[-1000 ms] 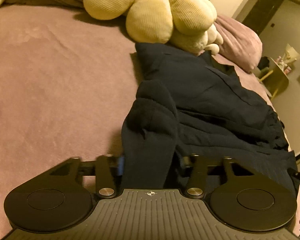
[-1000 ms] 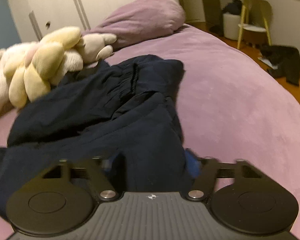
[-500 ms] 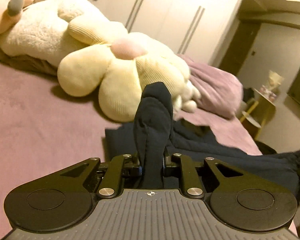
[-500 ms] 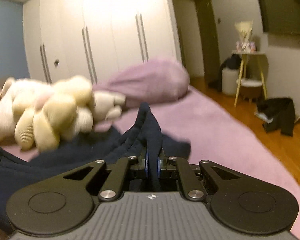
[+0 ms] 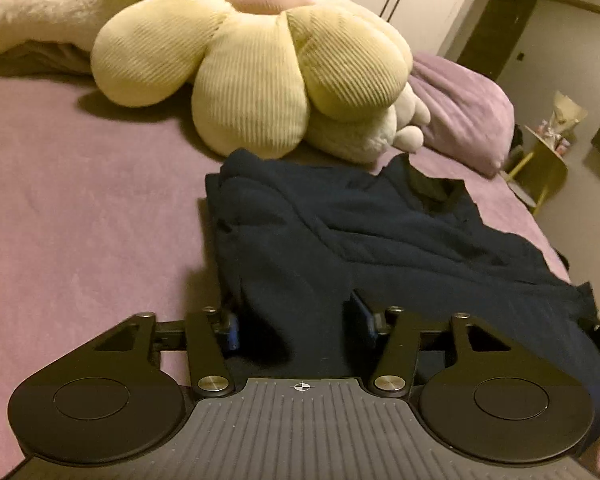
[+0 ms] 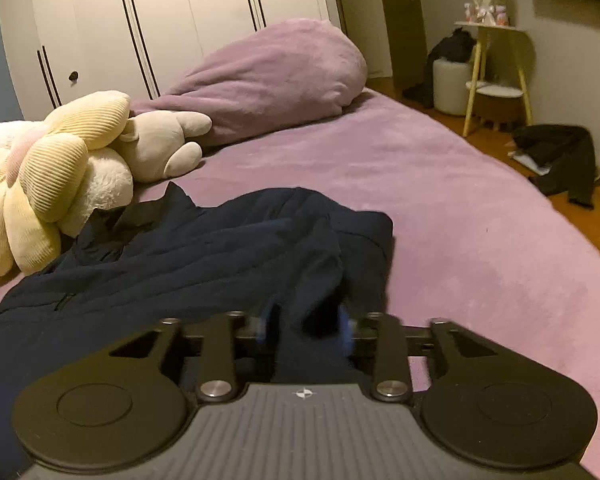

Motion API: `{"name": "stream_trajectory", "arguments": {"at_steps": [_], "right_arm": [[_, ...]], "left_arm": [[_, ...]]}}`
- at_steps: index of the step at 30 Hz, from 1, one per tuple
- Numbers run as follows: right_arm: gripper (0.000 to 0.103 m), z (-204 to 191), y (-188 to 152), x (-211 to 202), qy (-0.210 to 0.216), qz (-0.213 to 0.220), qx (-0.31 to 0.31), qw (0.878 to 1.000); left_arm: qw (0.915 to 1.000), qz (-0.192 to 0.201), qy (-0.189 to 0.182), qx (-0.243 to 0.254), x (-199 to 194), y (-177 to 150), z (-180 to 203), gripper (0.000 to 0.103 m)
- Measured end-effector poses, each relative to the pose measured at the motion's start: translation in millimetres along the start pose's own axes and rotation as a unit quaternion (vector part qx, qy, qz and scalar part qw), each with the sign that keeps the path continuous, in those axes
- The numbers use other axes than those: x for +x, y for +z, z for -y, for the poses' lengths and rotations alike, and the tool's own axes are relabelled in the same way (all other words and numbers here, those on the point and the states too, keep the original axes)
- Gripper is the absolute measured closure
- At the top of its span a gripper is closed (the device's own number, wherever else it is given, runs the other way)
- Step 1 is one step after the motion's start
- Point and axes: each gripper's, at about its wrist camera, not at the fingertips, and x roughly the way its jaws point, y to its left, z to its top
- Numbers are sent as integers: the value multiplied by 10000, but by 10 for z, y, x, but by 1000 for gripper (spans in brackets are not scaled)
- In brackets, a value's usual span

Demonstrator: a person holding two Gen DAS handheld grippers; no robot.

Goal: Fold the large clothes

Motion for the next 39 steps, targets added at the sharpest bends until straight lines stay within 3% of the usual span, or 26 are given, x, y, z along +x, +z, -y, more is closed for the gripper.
{"name": "stream_trajectory", "arguments": {"at_steps": [2, 3, 5, 7, 11, 15, 18, 21, 25, 31, 39], "right_arm": [[65, 28, -15, 45, 39, -96, 127, 9999], [67, 13, -18, 54, 2, -133, 115, 9998], [87, -78, -22, 8, -156, -129, -116, 9997], [93, -221, 10, -120, -277, 104, -479, 9984], [94, -489, 391, -258, -355, 853, -775, 9927], [94, -759, 971, 154, -780, 1259, -772, 9860], [94, -867, 1228, 586, -1084, 1474, -620, 9812], [93, -877, 1162, 1048, -1243, 1414, -535, 9807], [91, -744, 825, 1579, -1446, 964, -572, 9831], [84, -393, 625, 1878, -1009, 627, 293, 9925], [80, -250, 512, 1854, -739, 725, 611, 9928]], "left_arm": [[10000, 1, 45, -1, -49, 43, 25, 82], [10000, 24, 40, 0, -87, 86, 66, 83], [9999, 146, -22, -46, -201, 241, 148, 86], [9991, 408, -83, 91, -275, 463, 268, 87], [9937, 1000, 283, 409, -118, 996, 538, 86], [9834, 1616, 747, 335, 393, 1357, 721, 83], [9725, 1817, 1389, 452, 902, 1289, 800, 79], [9642, 1768, 1888, 580, 1385, 990, 688, 58], [9773, 1374, 1585, -311, 1684, 747, 244, 39], [9803, 1309, 938, -1144, 1797, 741, -120, 27], [9792, 1361, 832, -1251, 1835, 746, -161, 24]]}}
